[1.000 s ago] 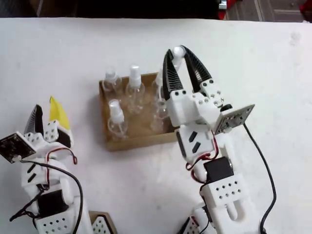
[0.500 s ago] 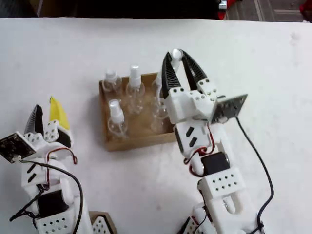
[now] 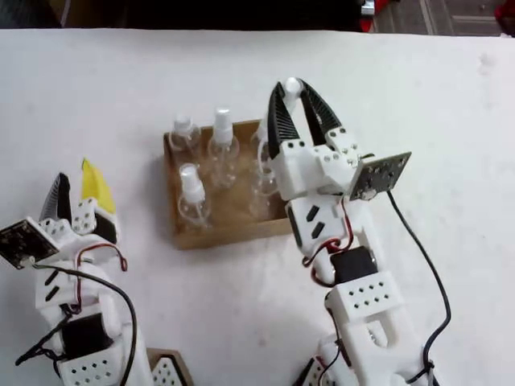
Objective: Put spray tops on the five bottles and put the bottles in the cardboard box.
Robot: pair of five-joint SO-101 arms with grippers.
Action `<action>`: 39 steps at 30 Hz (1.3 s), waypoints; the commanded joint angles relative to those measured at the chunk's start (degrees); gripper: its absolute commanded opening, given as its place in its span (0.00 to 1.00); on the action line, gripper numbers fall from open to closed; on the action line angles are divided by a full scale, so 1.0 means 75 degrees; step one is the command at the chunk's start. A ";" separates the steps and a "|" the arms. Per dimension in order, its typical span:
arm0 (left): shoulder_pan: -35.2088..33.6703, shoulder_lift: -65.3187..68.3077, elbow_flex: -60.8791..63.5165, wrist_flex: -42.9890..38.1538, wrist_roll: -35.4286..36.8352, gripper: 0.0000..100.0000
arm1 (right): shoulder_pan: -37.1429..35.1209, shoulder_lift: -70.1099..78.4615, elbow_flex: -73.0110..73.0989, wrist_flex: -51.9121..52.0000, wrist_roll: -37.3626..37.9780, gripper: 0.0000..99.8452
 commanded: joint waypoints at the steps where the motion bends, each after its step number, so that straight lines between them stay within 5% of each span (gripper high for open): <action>1: 0.0076 -0.0088 -0.0070 -0.0188 0.0047 0.15 | 0.0076 0.0064 -0.0023 -0.0135 -0.0047 0.02; 8: 0.0076 -0.0088 -0.0070 -0.0188 0.0047 0.15 | 0.0158 0.0018 0.0633 -0.0170 0.1032 0.02; 39: 0.0064 -0.0088 -0.0070 -0.0188 0.0047 0.15 | -0.0287 0.0064 0.2192 -0.0170 0.0844 0.02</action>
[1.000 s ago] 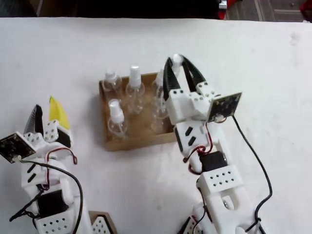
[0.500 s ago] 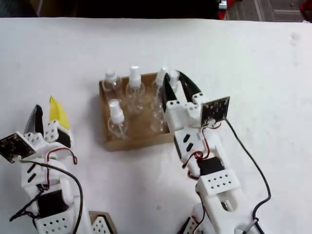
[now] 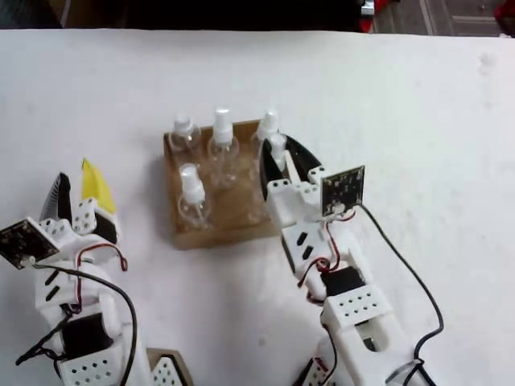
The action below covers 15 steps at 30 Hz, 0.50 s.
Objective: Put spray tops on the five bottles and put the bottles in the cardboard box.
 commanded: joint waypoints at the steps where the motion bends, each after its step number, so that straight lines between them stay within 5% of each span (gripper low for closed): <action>1: 0.0064 -0.0088 -0.0070 -0.0188 0.0047 0.15 | -0.0041 -0.0006 -0.0035 -0.0170 0.0023 0.02; 9: 0.0064 -0.0088 -0.0070 -0.0188 0.0047 0.15 | -0.0053 -0.0064 0.0328 -0.0381 0.0000 0.02; 15: 0.0064 -0.0088 -0.0070 -0.0188 0.0047 0.15 | -0.0252 -0.0064 0.1407 -0.2456 0.0059 0.02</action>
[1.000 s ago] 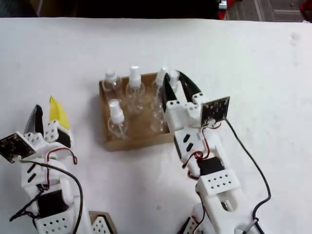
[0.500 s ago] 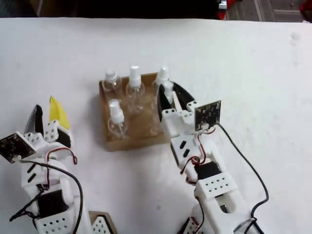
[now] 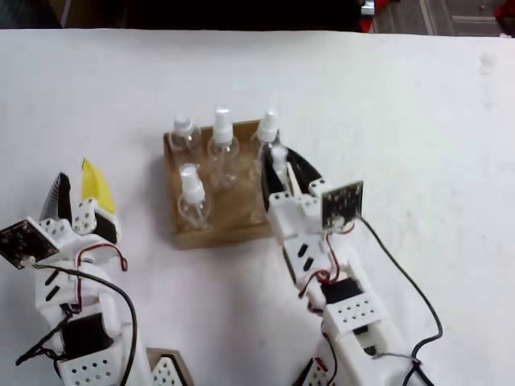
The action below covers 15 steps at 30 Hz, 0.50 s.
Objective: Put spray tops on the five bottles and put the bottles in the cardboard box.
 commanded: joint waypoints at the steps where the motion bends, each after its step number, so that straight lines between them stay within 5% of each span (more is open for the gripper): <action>1: 0.0064 -0.0088 -0.0070 -0.0188 0.0047 0.15 | -0.0299 -0.0064 0.0340 -0.1108 0.0070 0.02; 15: 0.0064 -0.0088 -0.0070 -0.0188 0.0047 0.15 | -0.0369 -0.0006 0.0105 -0.0393 0.0059 0.02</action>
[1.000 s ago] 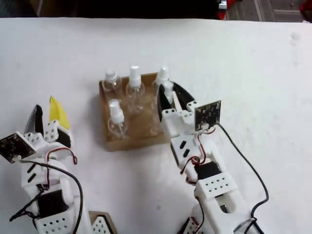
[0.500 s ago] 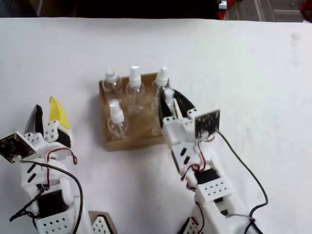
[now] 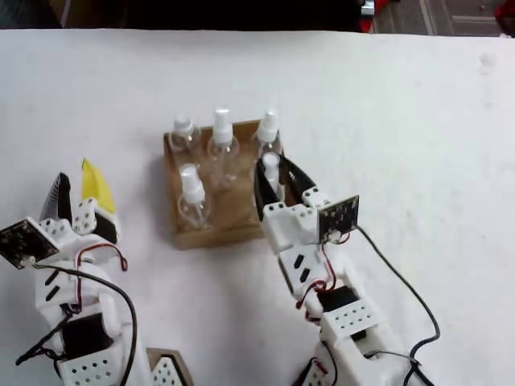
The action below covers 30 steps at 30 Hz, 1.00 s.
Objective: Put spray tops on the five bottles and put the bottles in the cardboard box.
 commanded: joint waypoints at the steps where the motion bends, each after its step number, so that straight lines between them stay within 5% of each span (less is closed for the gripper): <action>1: 0.0064 -0.0088 -0.0070 -0.0188 0.0047 0.15 | -0.0018 -0.0006 -0.0258 0.0076 0.0059 0.02; 21: 0.0064 -0.0088 -0.0070 -0.0188 0.0047 0.15 | -0.0018 -0.0064 0.0105 0.0018 0.0668 0.02; 30: 0.0064 -0.0088 -0.0070 -0.0188 0.0035 0.15 | 0.0111 0.0006 0.0504 -0.1061 0.0645 0.02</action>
